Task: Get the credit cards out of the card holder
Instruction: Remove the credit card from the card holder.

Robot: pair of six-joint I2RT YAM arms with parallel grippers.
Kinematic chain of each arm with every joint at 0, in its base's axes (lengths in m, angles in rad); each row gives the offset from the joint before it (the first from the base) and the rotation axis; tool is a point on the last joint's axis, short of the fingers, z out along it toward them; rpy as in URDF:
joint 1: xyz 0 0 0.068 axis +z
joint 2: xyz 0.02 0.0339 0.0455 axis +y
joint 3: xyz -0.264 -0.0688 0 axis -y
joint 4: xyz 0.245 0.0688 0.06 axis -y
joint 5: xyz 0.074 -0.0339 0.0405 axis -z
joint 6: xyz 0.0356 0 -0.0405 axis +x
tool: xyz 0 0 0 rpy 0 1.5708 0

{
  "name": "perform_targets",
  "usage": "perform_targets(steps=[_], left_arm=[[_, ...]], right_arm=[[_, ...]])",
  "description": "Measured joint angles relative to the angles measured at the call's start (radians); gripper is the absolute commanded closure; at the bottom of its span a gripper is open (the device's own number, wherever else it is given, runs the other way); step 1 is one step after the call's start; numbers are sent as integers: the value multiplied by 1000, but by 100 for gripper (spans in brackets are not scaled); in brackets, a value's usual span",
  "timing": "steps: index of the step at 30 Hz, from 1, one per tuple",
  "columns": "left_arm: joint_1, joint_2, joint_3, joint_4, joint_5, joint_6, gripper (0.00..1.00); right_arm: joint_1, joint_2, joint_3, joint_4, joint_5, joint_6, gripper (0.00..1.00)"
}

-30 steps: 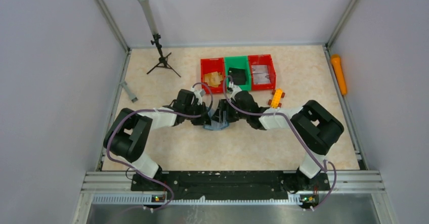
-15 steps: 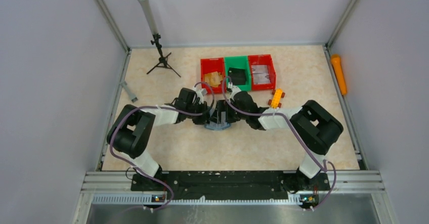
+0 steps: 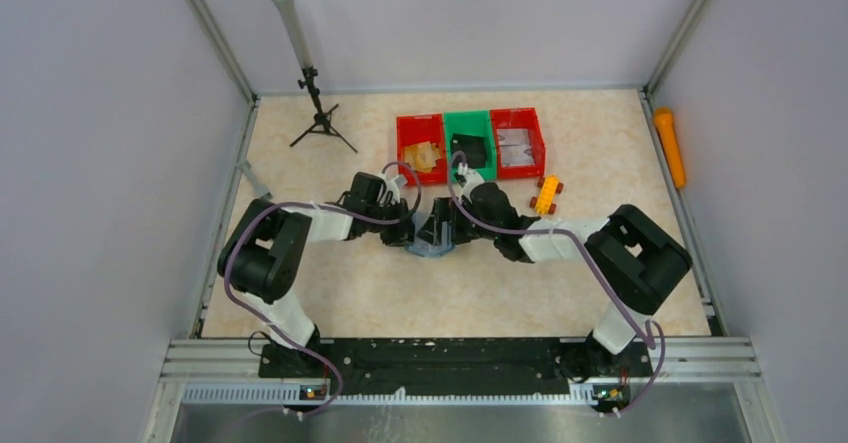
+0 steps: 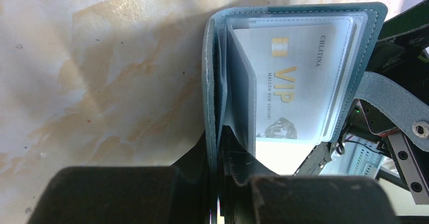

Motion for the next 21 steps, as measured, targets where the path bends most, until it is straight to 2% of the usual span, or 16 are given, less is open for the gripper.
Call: perform_targets(steps=[4, 9, 14, 16, 21], left_arm=[[14, 15, 0, 14, 34, -12, 100], [18, 16, 0, 15, 37, -16, 100], [24, 16, 0, 14, 39, -27, 98], [26, 16, 0, 13, 39, -29, 97], [35, 12, -1, 0, 39, -32, 91]], right_arm=[[-7, -11, -7, 11, -2, 5, 12], [-20, -13, -7, 10, 4, 21, 42], [-33, -13, -7, -13, 24, 32, 68], [-36, -13, -7, -21, 30, 37, 74], [-40, -13, -7, -43, 43, 40, 80]])
